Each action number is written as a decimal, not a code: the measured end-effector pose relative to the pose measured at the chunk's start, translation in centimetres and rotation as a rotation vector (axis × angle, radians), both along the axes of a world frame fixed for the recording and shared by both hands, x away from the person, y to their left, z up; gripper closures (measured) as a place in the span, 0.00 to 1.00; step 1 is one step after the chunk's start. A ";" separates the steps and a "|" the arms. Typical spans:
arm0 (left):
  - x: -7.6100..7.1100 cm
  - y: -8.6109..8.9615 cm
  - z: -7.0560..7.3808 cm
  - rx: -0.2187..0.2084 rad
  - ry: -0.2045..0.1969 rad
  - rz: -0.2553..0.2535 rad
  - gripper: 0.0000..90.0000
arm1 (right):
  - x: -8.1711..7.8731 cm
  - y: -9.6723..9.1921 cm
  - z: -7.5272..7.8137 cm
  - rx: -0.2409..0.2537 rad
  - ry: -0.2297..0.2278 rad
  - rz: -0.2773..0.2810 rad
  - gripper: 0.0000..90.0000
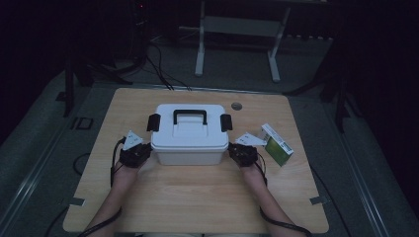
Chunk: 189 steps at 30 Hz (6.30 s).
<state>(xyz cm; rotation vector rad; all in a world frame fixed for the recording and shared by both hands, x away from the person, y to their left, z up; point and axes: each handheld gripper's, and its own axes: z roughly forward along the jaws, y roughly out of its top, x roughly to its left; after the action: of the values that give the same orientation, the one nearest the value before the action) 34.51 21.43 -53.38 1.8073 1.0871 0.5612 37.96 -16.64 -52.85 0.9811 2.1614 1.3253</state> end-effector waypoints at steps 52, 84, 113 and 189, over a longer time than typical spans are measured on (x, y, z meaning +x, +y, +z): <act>-7.8 -2.1 0.5 0.031 0.024 -0.154 1.00 | -8.6 -4.0 0.0 0.039 0.038 0.054 1.00; -8.0 -0.2 -0.4 0.013 0.056 -0.168 0.95 | -9.2 -6.7 0.4 0.044 0.004 0.038 0.93; -8.1 2.2 0.0 0.031 0.196 -0.235 0.49 | -8.9 -11.1 -1.1 0.030 0.055 0.061 0.16; -7.7 4.7 3.4 0.539 0.727 -0.483 0.22 | -9.5 -13.1 -1.7 0.041 0.049 0.079 0.16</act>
<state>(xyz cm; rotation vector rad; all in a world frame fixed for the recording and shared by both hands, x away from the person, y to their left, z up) 26.83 26.12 -49.94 2.7620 0.9303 -0.1448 28.44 -29.79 -54.51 0.9625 2.2388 1.4002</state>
